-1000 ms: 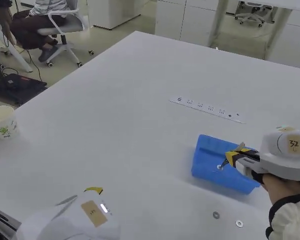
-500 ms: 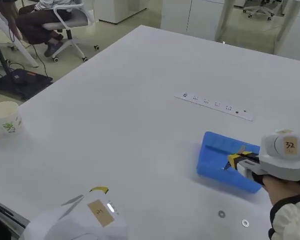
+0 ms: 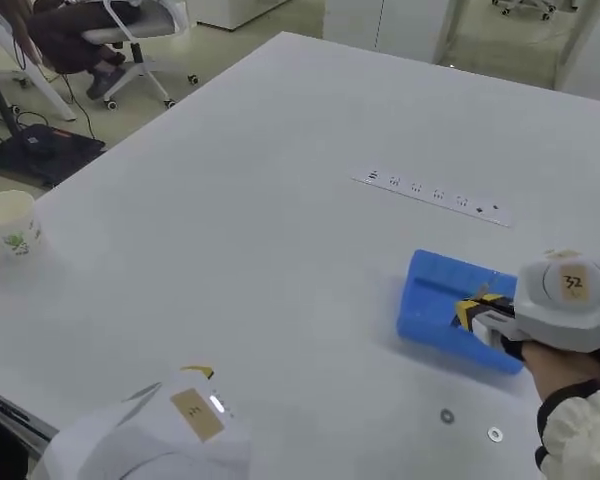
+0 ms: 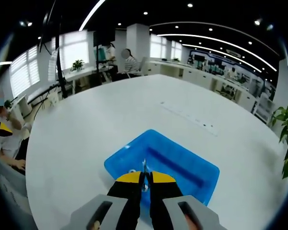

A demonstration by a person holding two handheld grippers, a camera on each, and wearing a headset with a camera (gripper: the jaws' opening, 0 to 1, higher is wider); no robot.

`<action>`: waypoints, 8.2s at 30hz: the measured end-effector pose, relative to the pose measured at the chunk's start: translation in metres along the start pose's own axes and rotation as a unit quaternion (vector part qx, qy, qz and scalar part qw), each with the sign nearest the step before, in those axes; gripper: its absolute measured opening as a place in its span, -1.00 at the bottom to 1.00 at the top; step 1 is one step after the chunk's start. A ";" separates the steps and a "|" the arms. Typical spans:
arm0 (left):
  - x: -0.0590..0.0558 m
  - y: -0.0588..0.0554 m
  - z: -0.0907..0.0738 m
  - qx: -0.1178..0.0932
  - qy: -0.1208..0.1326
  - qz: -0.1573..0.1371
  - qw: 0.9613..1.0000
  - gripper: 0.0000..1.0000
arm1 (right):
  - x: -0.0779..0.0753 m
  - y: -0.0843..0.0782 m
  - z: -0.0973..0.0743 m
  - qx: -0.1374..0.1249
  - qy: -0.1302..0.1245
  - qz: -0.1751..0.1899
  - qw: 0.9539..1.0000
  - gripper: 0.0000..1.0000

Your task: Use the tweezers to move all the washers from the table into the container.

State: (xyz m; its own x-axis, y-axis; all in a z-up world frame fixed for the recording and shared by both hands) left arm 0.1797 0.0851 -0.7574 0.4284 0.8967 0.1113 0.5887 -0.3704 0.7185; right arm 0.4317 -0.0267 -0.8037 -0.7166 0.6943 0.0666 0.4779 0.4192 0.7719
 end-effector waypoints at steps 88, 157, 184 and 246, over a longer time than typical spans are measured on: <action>-0.005 0.013 -0.016 -0.037 0.015 0.009 0.999 0.94 | 0.041 -0.066 -0.068 -0.019 -0.003 0.081 0.997 -0.94; 0.005 0.040 -0.021 -0.065 0.028 0.046 0.996 0.93 | -0.007 0.019 -0.080 -0.083 -0.032 0.068 0.994 -0.98; -0.004 0.041 -0.009 -0.045 0.013 0.054 0.997 0.93 | -0.038 -0.016 -0.019 -0.009 -0.054 0.084 0.995 -0.97; -0.029 0.061 -0.010 -0.085 -0.031 0.093 0.992 0.90 | -0.017 -0.048 -0.114 -0.066 -0.078 0.103 0.989 -0.95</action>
State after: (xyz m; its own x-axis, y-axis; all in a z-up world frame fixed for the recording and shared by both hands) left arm 0.1965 0.0390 -0.7105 0.5629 0.7981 0.2149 0.3741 -0.4779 0.7947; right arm 0.3626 -0.1250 -0.7702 -0.5184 0.8435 0.1407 0.5280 0.1863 0.8286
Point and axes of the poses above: the centre of the closed fingertips' face, and the gripper's own axes: z roughly forward along the fingers, x roughly to its left, y roughly out of its top, the point moved 1 cm from there along -z, roughly backward along the fingers, and after that the axes turned 7 degrees about z, right-handed, at the moved point
